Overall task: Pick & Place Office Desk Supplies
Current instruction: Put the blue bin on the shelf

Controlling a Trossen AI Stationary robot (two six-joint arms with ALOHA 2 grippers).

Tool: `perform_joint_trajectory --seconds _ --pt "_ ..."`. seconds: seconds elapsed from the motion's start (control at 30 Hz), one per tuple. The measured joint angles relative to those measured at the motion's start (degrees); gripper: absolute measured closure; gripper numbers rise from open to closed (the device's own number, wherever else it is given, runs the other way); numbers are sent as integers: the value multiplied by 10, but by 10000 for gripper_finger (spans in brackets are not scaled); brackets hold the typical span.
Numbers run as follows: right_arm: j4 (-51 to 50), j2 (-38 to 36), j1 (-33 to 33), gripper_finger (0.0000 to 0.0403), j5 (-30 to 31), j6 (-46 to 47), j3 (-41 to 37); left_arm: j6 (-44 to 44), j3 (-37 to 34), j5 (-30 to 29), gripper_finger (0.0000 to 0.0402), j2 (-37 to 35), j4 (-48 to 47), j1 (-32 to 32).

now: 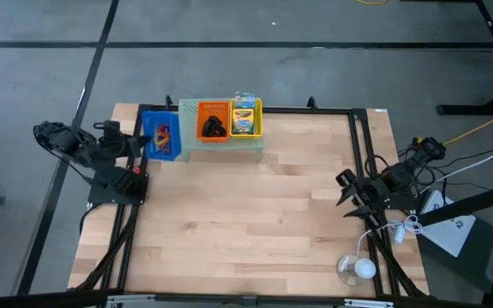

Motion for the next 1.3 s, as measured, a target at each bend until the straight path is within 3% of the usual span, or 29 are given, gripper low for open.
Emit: perform_joint_trajectory --seconds 0.13,0.37,0.53,0.67,0.87,0.97,1.07,1.3 --pt "0 0 0 240 0 -4 0 -94 -12 32 398 0 -61 18" --pt "1 0 0 240 2 13 0 -136 -33 50 398 0 -44 32" --pt "1 0 0 240 2 14 0 -85 -34 85 398 2 9 32" --pt "1 0 0 240 2 30 0 23 -34 110 398 28 134 32" --pt "8 0 0 241 2 41 0 245 -34 207 398 128 364 32" --pt "17 0 0 241 2 41 0 318 -34 294 398 199 429 32" --pt "23 0 0 241 2 51 0 356 -33 384 398 286 441 29" --pt "23 0 0 241 1 70 0 406 -33 525 398 468 422 3"
